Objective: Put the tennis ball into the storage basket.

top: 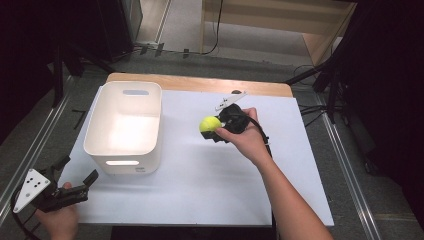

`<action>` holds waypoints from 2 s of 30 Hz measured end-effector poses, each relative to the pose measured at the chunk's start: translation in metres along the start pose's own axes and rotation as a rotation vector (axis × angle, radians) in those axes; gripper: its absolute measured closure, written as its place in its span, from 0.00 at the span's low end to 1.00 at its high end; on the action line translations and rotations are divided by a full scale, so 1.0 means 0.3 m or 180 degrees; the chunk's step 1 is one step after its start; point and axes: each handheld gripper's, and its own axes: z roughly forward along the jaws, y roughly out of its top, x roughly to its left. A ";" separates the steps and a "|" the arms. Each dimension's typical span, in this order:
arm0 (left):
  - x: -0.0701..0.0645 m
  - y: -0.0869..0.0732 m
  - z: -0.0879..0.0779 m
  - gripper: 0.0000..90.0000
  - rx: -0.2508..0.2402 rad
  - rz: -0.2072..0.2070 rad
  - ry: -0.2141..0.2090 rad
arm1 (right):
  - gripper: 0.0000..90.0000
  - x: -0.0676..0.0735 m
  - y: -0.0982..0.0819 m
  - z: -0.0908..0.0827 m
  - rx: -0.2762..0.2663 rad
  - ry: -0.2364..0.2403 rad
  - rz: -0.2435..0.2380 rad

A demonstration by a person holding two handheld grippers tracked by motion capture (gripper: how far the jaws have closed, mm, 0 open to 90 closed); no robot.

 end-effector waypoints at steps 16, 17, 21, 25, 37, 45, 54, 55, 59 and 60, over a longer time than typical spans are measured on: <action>0.000 0.001 0.002 0.00 0.0003 0.0002 -0.0005 | 0.27 0.048 0.060 0.008 -0.0019 0.0056 -0.0115; 0.000 0.001 0.002 0.00 0.0000 0.0002 -0.0006 | 0.27 0.051 0.064 0.009 -0.0017 0.0064 -0.0118; 0.000 0.001 0.002 0.00 0.0017 0.0003 0.0005 | 0.27 0.059 0.080 0.010 -0.0048 0.0089 -0.0163; -0.001 0.001 0.005 0.00 0.0019 0.0008 0.0001 | 0.27 0.073 0.098 0.011 -0.0058 0.0103 -0.0181; -0.001 0.001 0.006 0.00 0.0024 0.0012 0.0002 | 0.27 0.118 0.164 0.023 -0.0079 0.0171 -0.0354; 0.000 0.001 0.005 0.00 0.0023 0.0001 -0.0002 | 0.27 0.139 0.192 0.026 -0.0106 0.0183 -0.0365; -0.001 0.001 0.006 0.00 0.0020 -0.0005 0.0007 | 0.27 0.155 0.221 0.026 -0.0135 0.0205 -0.0404; 0.000 0.001 0.006 0.00 0.0016 -0.0006 0.0007 | 0.27 0.156 0.225 0.026 -0.0133 0.0217 -0.0427; -0.001 0.001 0.005 0.00 0.0027 -0.0005 0.0005 | 0.27 0.172 0.249 0.028 -0.0158 0.0222 -0.0476; -0.001 0.001 0.005 0.00 0.0029 -0.0003 0.0006 | 0.27 0.172 0.249 0.028 -0.0158 0.0222 -0.0476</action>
